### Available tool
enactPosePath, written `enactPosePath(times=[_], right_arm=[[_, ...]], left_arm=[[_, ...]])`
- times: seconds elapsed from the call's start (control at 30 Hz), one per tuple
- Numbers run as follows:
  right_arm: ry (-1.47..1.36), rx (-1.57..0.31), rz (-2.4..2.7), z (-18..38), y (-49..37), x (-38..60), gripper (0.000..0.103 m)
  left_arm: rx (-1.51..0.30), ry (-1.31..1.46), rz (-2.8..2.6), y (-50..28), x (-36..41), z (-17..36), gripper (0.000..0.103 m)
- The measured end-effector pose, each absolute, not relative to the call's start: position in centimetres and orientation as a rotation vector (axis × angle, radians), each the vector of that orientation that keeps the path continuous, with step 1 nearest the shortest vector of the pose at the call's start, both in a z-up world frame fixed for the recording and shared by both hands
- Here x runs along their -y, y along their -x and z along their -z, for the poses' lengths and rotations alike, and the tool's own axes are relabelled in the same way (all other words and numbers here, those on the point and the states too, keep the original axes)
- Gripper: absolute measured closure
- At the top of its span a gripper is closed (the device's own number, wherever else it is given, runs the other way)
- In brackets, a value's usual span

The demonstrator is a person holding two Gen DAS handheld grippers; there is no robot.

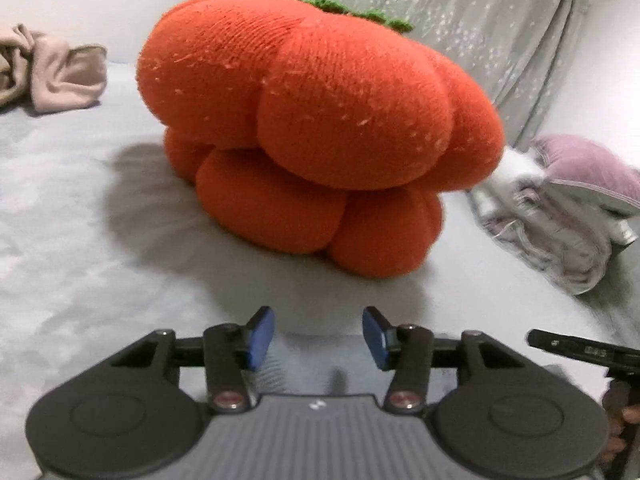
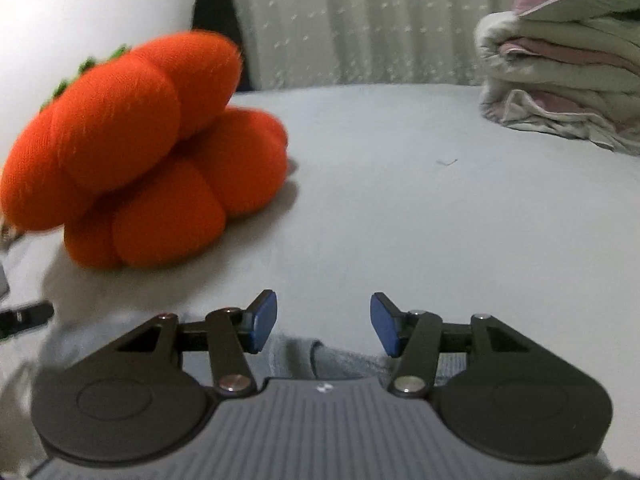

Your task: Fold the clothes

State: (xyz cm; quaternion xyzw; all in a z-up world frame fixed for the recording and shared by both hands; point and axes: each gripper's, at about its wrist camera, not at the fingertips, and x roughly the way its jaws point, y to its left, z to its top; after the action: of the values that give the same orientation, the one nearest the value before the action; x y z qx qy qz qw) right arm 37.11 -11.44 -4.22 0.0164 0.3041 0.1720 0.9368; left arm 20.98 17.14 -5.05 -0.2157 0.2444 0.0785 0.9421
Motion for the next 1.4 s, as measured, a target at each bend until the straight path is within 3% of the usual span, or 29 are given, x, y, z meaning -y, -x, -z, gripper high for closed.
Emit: enactPosePath(times=[0.13, 0.2, 0.23, 0.27, 0.7, 0.8, 0.93, 1.07, 1.4], right_arm=[[0.029, -0.654, -0.419, 5.4, -37.2, 10.4, 0.047], [0.08, -0.654, -0.449, 6.0, -36.6, 9.5, 0.068], [0.105, -0.651, -0.451, 6.2, -36.4, 9.2, 0.091], [0.126, -0.645, -0.452, 6.3, -36.2, 9.0, 0.096], [0.342, -0.543, -0.561, 6.4, -28.7, 6.7, 0.096], [0.367, -0.571, -0.573, 7.2, -27.9, 6.3, 0.087], [0.264, -0.631, -0.641, 5.8, -28.1, 6.9, 0.084], [0.168, -0.606, -0.647, 4.2, -28.8, 8.0, 0.059], [0.248, -0.614, -0.597, 5.9, -31.1, 6.9, 0.059]], left_arm=[[-0.506, 0.479, -0.117, -20.9, -17.3, 5.2, 0.055], [-0.502, 0.496, -0.07, -20.9, -17.2, 5.2, 0.057], [-0.501, 0.5, -0.045, -21.0, -17.1, 5.1, 0.058], [-0.505, 0.5, -0.022, -21.0, -16.9, 5.2, 0.059], [-0.596, 0.508, 0.099, -22.0, -15.6, 6.4, 0.063], [-0.602, 0.512, 0.086, -22.1, -15.8, 6.5, 0.063], [-0.603, 0.517, 0.068, -22.1, -16.1, 6.5, 0.063], [-0.597, 0.51, 0.028, -21.8, -16.3, 6.2, 0.061], [-0.536, 0.401, -0.321, -20.8, -18.0, 5.4, 0.063]])
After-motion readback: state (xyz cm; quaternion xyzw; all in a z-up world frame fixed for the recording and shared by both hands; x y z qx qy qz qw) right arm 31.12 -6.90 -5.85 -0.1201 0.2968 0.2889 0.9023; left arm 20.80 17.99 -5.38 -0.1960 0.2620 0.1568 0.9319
